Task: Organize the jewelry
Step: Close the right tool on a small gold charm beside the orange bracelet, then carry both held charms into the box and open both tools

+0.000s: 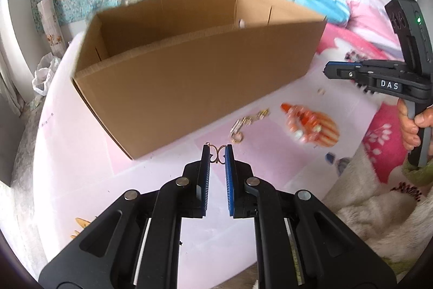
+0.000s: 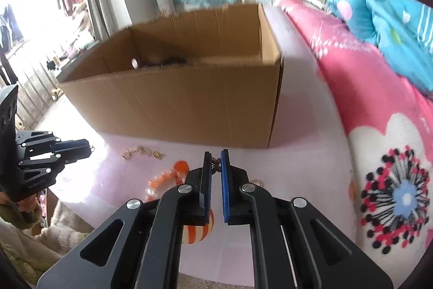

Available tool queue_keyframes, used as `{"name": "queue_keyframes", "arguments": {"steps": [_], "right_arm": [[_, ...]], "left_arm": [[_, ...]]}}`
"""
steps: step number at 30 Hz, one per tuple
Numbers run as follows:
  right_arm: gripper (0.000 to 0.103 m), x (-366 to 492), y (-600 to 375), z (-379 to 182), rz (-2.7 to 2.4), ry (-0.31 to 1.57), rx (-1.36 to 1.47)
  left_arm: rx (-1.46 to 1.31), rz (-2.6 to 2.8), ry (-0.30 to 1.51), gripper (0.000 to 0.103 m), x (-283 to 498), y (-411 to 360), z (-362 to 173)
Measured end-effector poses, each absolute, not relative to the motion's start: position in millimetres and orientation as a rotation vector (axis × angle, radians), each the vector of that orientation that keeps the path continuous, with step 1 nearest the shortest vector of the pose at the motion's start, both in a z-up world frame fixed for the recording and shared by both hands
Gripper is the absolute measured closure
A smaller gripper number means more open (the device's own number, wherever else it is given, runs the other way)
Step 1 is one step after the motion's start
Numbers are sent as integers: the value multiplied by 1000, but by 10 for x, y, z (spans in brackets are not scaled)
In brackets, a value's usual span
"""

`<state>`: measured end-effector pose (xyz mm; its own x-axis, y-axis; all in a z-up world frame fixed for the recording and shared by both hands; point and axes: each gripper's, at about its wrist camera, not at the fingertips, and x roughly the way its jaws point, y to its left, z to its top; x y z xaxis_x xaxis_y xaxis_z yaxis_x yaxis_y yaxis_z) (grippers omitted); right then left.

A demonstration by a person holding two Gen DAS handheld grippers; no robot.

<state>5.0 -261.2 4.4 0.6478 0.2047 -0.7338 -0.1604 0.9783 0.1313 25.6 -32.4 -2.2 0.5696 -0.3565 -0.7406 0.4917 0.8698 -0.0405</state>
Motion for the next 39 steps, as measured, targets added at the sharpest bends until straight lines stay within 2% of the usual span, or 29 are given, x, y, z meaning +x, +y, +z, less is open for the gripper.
{"name": "queue_keyframes", "arguments": {"steps": [7, 11, 14, 19, 28, 36, 39], "right_arm": [[96, 14, -2522, 580, 286, 685, 44], [96, 284, -2434, 886, 370, 610, 0], [96, 630, -2371, 1010, 437, 627, -30], [96, 1487, -2205, 903, 555, 841, -90], [96, 2482, -1967, 243, 594, 1236, -166], [95, 2650, -1902, 74, 566, 1314, -237], [95, 2636, -1869, 67, 559, 1308, -248]], "left_arm": [[139, -566, 661, 93, 134, -310, 600], [184, -575, 598, 93, 326, -396, 917], [202, -591, 617, 93, 636, -473, 1083], [201, -649, 814, 93, 1473, -692, 1040], [167, -634, 1260, 93, 2583, -979, 218], [149, -597, 1342, 92, 2788, -1020, -10], [147, -594, 1331, 82, 2792, -994, 4]]}}
